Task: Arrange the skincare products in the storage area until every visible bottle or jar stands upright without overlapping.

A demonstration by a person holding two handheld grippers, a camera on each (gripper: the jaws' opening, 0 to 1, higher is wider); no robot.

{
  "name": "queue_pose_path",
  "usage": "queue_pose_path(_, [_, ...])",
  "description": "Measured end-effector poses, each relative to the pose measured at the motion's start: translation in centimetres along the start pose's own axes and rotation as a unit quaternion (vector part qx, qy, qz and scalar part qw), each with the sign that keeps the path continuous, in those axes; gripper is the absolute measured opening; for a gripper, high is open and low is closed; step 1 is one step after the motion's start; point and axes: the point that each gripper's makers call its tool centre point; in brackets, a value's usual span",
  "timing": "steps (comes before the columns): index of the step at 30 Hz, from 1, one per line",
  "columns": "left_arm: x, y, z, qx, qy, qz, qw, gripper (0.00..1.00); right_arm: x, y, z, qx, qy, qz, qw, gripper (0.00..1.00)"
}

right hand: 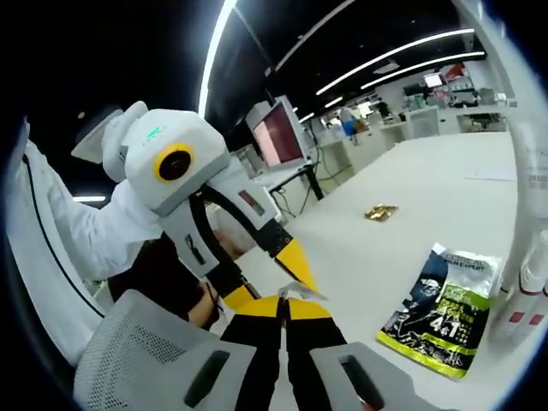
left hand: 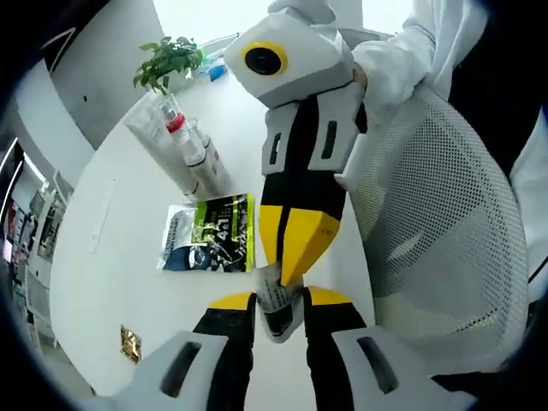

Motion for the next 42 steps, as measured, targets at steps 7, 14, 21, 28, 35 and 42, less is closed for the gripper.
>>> queue_pose_path(7, [-1.1,-0.4,1.4,0.019,-0.057,-0.016,0.9981,0.21,-0.4,-1.0,-0.9,-0.024,-0.027,0.024,0.9991,0.0])
queue_pose_path(14, [-1.7,-1.1,1.9,0.013,-0.184,-0.057,0.9811,0.22,0.7,-2.4,-1.3,-0.027,-0.025,-0.003,0.9993,0.0])
queue_pose_path(21, [-1.5,-1.8,2.8,0.012,-0.267,-0.104,0.958,0.22,2.1,-3.0,-0.8,-0.011,-0.02,-0.041,0.9989,0.0])
queue_pose_path(28, [0.2,-2.5,3.8,-0.015,-0.361,-0.182,0.9147,0.2,3.3,-3.0,0.3,0.019,-0.019,-0.073,0.997,0.0])
queue_pose_path(35, [0.8,-3.2,4.7,-0.013,-0.4,-0.213,0.8915,0.11,2.8,-3.1,-0.3,0.008,-0.005,-0.065,0.9979,0.0])
queue_pose_path(42, [1.4,-2.8,4.5,-0.014,-0.402,-0.216,0.8898,0.08,1.8,-2.8,-1.1,-0.009,0.014,-0.046,0.9988,0.0])
Point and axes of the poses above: the point that each gripper's makers call its tool centre point, and the gripper's own axes: y roughly forward along the fingers, z roughly to its left, x roughly out of its top, and after that the axes turned 12 degrees about x, right-handed
